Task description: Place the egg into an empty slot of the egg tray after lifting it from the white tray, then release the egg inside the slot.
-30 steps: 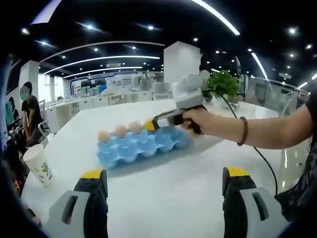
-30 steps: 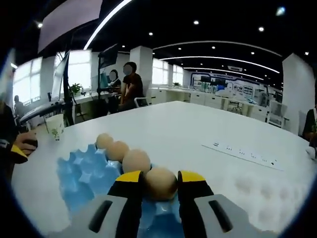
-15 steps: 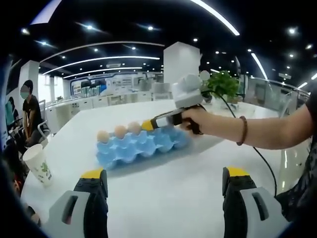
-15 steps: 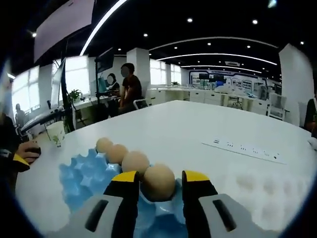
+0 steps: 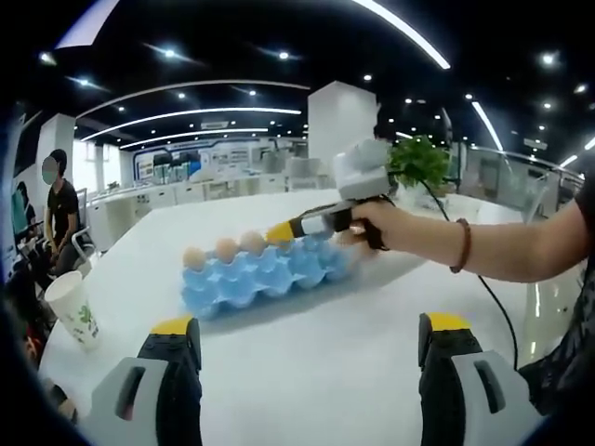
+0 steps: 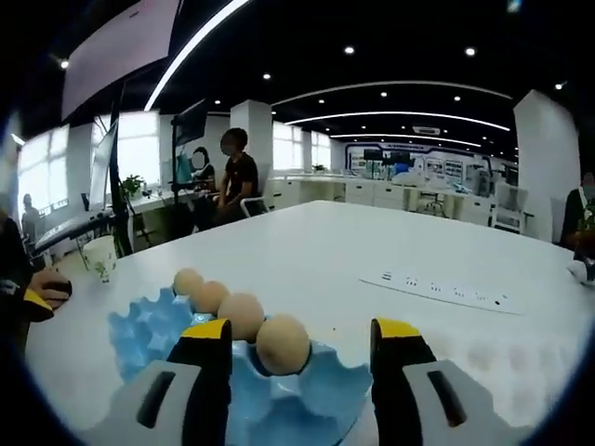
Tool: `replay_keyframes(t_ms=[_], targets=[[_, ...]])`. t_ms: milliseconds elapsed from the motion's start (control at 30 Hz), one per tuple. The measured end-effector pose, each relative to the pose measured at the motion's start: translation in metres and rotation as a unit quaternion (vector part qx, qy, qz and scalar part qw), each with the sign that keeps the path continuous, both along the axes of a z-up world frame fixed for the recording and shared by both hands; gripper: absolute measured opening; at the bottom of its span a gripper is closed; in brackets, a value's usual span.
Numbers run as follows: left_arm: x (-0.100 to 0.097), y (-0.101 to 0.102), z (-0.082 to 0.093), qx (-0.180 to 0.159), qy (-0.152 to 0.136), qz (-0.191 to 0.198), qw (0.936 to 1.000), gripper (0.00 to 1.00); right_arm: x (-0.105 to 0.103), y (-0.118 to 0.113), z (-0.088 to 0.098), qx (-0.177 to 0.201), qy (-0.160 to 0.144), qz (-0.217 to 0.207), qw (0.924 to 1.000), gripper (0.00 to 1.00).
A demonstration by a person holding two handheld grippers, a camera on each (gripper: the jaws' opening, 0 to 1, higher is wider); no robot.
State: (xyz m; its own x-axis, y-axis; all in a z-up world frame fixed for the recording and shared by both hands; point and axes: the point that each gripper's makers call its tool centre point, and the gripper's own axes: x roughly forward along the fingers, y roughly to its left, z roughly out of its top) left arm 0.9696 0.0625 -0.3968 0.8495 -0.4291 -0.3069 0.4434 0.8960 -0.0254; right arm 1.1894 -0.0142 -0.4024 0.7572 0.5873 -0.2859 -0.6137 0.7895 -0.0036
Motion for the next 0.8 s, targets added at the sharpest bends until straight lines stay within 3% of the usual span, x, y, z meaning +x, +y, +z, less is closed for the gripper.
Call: replay_keyframes(t_ms=[367,700,800], targets=[[-0.002,-0.005,0.004,-0.001,-0.005,-0.002,1.0000,1.00,-0.003,-0.029,0.001,0.009,0.003,-0.019,0.9998,0.73],[0.000,-0.010,0.007,-0.003,-0.008,-0.006,0.9999,1.00,0.000,-0.069,-0.002,0.015,0.004,-0.055,0.9984,0.69],[0.000,-0.013,0.007,0.000,-0.008,-0.010,0.9999,1.00,-0.001,-0.073,0.003,0.011,-0.009,-0.053,0.9985,0.71]])
